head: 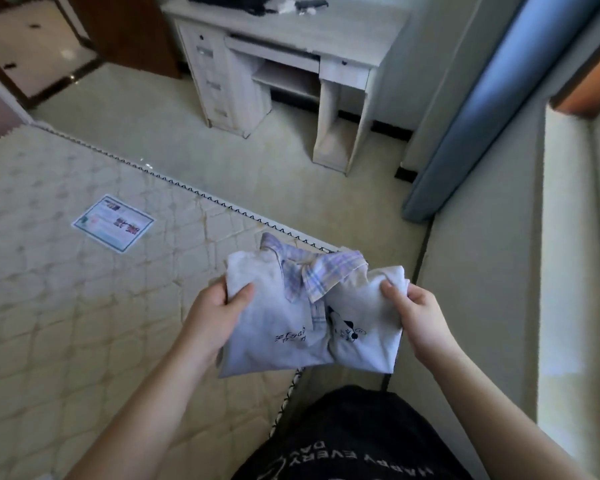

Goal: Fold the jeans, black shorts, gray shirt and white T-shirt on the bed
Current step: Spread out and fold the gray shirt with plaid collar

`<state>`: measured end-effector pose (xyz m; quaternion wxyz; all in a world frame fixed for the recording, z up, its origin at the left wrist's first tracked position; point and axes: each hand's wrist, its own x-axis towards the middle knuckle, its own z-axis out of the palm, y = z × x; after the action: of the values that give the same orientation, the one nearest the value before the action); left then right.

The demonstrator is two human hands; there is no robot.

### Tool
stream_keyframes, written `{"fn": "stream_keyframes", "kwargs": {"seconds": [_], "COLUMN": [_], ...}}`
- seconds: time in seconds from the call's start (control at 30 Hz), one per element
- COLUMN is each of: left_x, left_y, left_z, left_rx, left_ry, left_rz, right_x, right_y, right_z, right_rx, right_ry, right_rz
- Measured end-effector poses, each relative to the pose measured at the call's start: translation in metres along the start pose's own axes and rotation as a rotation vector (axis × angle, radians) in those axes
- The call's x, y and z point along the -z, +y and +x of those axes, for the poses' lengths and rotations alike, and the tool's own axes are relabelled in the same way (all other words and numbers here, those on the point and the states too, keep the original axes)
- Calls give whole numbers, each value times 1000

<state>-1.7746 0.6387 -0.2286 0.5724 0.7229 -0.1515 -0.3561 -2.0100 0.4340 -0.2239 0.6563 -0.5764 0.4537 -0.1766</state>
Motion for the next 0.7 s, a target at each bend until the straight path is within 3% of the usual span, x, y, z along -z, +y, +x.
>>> {"fn": "stream_keyframes", "kwargs": {"seconds": [0.27, 0.47, 0.7], "left_x": [-71, -139, -185], "left_y": [42, 65, 90], "left_z": [55, 84, 112], "left_rx": [-42, -28, -2], "left_ry": [-117, -222, -282], "left_rz": [21, 41, 47], "right_x": [60, 120, 160], "right_y": [-24, -28, -28], "right_z": [20, 22, 41], "right_rx": [58, 42, -20], "right_ry": [185, 150, 243], "right_rz": [-53, -103, 14]}}
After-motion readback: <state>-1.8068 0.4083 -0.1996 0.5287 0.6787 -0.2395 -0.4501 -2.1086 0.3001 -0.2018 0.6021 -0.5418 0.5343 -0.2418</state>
